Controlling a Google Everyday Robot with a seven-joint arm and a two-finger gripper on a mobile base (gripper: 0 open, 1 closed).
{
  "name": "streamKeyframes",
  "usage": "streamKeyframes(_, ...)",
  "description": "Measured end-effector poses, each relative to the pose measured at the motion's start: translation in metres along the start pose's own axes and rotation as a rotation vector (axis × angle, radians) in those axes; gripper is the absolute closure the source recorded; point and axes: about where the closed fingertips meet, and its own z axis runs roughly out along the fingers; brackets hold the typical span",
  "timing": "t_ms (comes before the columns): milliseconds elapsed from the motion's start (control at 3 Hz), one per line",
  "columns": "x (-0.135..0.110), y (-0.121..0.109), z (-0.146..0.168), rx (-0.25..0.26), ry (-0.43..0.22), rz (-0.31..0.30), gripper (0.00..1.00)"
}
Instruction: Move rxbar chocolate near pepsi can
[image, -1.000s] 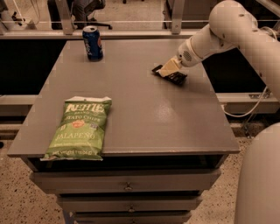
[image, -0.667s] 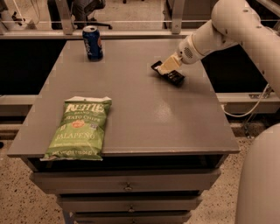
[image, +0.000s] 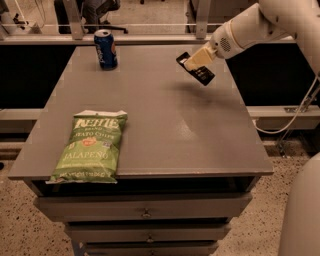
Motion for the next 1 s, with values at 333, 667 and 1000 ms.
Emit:
streamKeyframes(333, -0.001, 0.000, 0.000, 0.001, -0.002, -0.002, 1.00)
streamKeyframes(667, -0.008, 0.009, 0.019, -0.029, -0.030, -0.002, 1.00)
streamKeyframes(1000, -0.060, 0.017, 0.085, -0.073, -0.128, -0.042, 1.00)
